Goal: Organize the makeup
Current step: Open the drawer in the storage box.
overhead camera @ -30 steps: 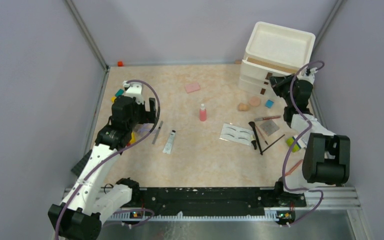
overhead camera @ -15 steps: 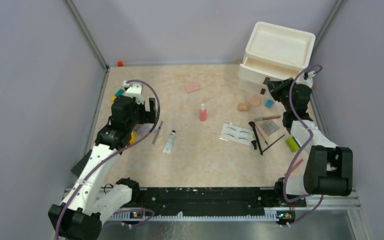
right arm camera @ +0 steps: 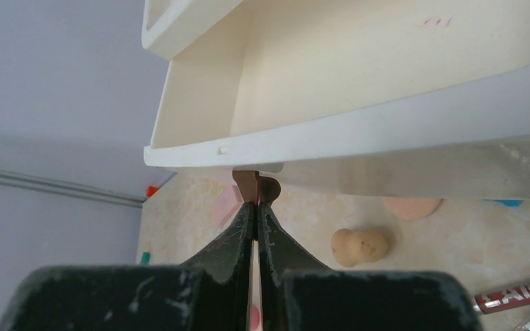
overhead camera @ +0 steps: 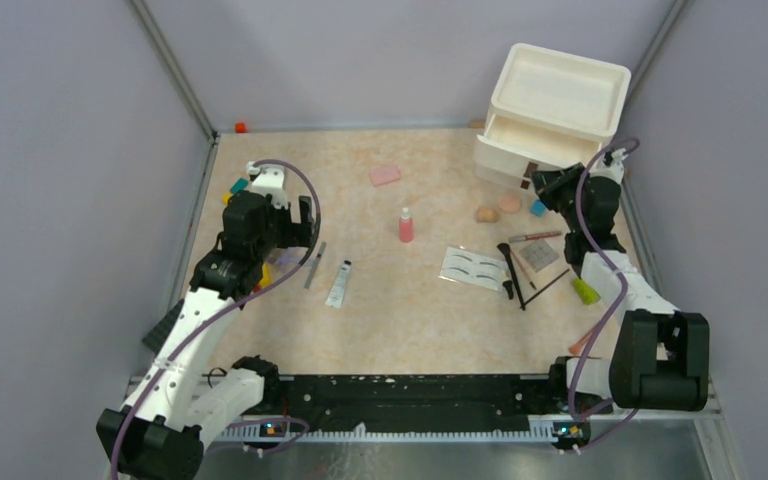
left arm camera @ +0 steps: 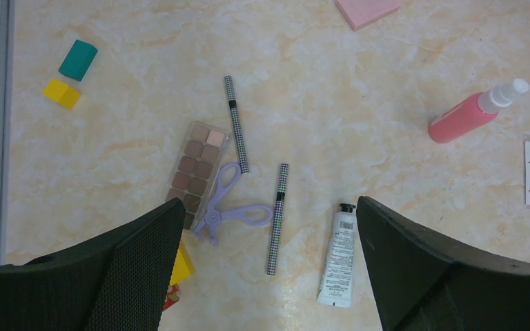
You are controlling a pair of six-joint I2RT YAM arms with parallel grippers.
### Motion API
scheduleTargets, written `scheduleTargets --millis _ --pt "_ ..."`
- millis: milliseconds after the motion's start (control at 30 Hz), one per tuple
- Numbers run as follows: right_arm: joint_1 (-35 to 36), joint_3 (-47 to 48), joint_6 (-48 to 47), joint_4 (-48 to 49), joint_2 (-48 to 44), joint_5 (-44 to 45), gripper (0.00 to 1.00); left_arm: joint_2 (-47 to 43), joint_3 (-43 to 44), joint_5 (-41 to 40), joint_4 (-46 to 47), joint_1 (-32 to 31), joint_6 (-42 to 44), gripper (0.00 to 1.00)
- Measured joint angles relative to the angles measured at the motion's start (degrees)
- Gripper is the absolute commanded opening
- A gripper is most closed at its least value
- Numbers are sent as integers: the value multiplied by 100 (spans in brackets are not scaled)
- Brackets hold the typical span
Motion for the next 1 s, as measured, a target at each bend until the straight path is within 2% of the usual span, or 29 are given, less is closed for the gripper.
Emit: scheduleTargets --millis 400,1000 --pt "114 -376 11 -162 -540 48 0 0 0 20 2 0 0 99" --pt "280 -481 13 -197 -671 59 0 0 0 94 2 0 0 99"
